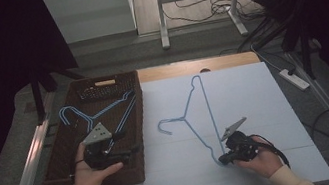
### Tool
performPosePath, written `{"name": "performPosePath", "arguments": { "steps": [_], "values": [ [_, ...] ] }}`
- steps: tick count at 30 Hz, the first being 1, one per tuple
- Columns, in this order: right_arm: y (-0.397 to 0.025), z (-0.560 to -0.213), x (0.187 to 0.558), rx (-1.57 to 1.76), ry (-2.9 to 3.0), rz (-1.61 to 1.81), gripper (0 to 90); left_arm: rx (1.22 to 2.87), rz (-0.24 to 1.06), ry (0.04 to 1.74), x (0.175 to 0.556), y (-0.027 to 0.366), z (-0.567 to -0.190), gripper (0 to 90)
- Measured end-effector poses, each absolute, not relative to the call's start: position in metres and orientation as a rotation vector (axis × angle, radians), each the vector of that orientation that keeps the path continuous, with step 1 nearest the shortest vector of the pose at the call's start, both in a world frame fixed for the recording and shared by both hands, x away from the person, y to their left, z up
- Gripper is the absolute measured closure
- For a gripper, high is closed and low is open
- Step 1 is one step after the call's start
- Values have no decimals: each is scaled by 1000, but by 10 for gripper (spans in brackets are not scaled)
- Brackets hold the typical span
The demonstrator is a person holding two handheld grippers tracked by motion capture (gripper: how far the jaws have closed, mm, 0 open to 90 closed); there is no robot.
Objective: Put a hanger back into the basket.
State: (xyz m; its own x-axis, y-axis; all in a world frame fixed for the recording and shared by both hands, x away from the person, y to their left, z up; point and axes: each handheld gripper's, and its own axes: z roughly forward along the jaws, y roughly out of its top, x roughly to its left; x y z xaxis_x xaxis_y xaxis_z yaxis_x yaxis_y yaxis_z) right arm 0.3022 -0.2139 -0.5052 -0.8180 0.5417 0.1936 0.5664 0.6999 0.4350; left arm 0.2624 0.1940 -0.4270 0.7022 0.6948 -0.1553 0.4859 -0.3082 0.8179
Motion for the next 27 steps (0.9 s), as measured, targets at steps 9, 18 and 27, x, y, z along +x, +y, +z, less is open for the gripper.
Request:
{"name": "performPosePath", "arguments": {
  "steps": [9, 18, 27],
  "values": [
    [-196, -507, 295, -865, -2836, -765, 900, 1972, 281, 909, 263, 195, -427, 271],
    [-176, -510, 293, -813, -2833, -788, 900, 1974, 279, 909, 263, 194, -427, 271],
    [-161, -512, 293, -790, -2823, -819, 900, 1974, 280, 910, 263, 195, -427, 271]
  ]
}}
